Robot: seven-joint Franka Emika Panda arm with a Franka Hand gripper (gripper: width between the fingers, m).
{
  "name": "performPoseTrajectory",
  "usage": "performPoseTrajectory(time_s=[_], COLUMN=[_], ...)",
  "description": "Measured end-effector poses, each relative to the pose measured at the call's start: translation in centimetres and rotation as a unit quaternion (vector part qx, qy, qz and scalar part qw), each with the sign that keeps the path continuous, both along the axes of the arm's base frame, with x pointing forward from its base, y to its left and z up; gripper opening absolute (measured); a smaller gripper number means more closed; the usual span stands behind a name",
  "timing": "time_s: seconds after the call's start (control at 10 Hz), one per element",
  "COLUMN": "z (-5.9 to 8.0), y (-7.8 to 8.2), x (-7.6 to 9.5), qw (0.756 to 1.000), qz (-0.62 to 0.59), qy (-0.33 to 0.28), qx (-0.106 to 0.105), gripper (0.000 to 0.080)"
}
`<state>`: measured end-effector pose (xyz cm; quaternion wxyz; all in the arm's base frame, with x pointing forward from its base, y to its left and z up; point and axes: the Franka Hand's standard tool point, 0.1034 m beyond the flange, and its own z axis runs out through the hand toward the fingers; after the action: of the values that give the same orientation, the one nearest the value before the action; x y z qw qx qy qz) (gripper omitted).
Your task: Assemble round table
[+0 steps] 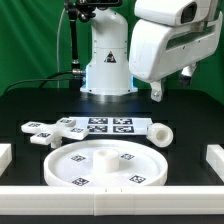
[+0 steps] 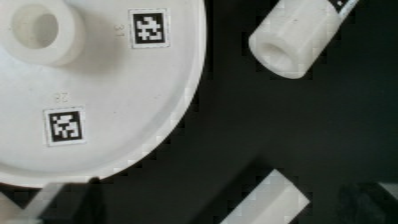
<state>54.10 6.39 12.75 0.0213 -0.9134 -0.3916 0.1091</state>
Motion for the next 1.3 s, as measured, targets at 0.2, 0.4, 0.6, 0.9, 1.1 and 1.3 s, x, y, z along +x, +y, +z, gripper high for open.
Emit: performPoseTrajectory(time_s=[0.2, 0.4, 0.6, 0.9, 1.1, 1.3], z=[-0.1, -0.1, -0.2, -2.2, -3.1, -3.2], y=[0.0, 0.0, -0.1, -3.3, -5.1, -5.5], x=[-0.2, -0.2, -0.3, 1.7, 2.8, 3.6], qw=[1.0, 1.0, 1.0, 0.996, 0.991, 0.991], qz=[-0.001, -0.001, -0.001, 0.077, 0.117, 0.119], qy=[0.008, 0.008, 0.008, -0.046, -0.046, -0.048], qx=[-0.002, -0.002, -0.001, 0.027, 0.037, 0.039], gripper=[0.065, 0.065, 0.0649, 0.065, 0.065, 0.065])
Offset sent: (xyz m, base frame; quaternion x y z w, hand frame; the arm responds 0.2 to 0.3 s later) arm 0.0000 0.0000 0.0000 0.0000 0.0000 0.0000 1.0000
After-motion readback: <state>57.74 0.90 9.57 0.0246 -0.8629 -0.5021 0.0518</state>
